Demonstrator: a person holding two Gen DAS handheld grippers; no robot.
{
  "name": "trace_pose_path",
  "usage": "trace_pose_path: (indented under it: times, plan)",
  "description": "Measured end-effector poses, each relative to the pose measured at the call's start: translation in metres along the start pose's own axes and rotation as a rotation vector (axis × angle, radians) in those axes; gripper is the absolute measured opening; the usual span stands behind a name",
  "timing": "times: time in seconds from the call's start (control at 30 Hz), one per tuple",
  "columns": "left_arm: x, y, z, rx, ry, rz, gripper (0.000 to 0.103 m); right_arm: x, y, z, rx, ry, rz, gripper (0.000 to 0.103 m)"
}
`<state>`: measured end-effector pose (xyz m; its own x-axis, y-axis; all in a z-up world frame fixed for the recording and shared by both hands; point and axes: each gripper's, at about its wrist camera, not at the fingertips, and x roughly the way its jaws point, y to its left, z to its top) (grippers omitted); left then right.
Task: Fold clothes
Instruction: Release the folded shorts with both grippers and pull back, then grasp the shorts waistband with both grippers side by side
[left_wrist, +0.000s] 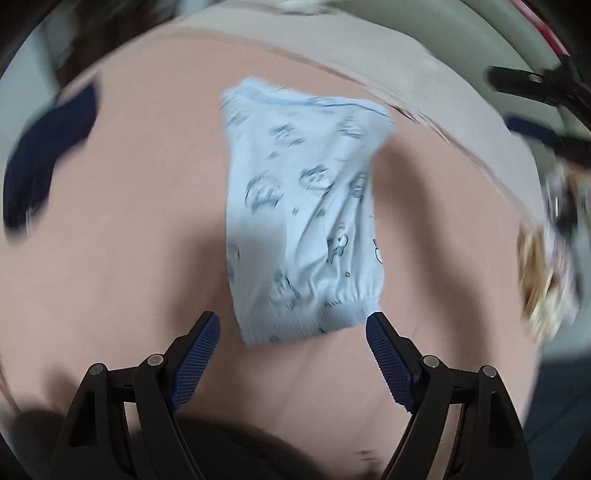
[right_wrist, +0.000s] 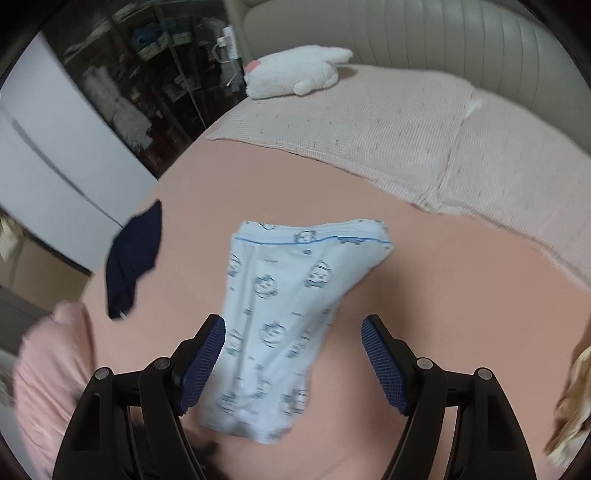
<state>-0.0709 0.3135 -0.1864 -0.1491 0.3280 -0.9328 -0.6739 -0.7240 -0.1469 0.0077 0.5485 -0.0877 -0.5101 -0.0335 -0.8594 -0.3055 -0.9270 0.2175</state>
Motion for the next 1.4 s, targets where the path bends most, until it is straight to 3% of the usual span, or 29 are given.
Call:
trace_pose_path:
  times: [0.13, 0.17, 0.27, 0.4, 0.5, 0.6, 0.83, 1.0, 1.13, 1.4]
  plan:
    - [-0.017, 0.0, 0.013, 0.295, -0.134, 0.067, 0.081, -0.002, 0.016, -0.051, -0.327, -0.104, -0.197, 0.076]
    - [-0.019, 0.0, 0.014, 0.354, -0.16, 0.114, 0.082, 0.0, 0.021, -0.066, -0.409, -0.131, -0.233, 0.076]
    - [-0.018, -0.002, 0.017, 0.513, -0.194, 0.2, 0.082, 0.01, 0.033, -0.107, -0.62, -0.186, -0.322, 0.076]
    - [-0.001, -0.006, 0.013, 0.757, -0.204, 0.331, 0.082, 0.037, 0.038, -0.144, -0.754, -0.131, -0.354, 0.076]
    - [0.011, -0.008, -0.004, 0.975, -0.265, 0.436, 0.084, 0.053, 0.041, -0.165, -0.819, -0.11, -0.355, 0.076]
    - [0.022, -0.003, -0.022, 1.121, -0.309, 0.505, 0.084, 0.065, 0.047, -0.183, -0.875, -0.112, -0.362, 0.076]
    - [0.032, -0.011, -0.058, 1.264, -0.376, 0.426, 0.084, 0.083, 0.074, -0.222, -1.159, -0.239, -0.417, 0.076]
    - [0.051, -0.014, -0.084, 1.432, -0.371, 0.426, 0.084, 0.107, 0.08, -0.247, -1.337, -0.256, -0.447, 0.076]
    - [0.064, -0.011, -0.085, 1.469, -0.371, 0.422, 0.084, 0.123, 0.076, -0.263, -1.396, -0.241, -0.441, 0.076]
    - [0.07, 0.007, -0.086, 1.553, -0.438, 0.446, 0.084, 0.126, 0.072, -0.281, -1.464, -0.335, -0.467, 0.076]
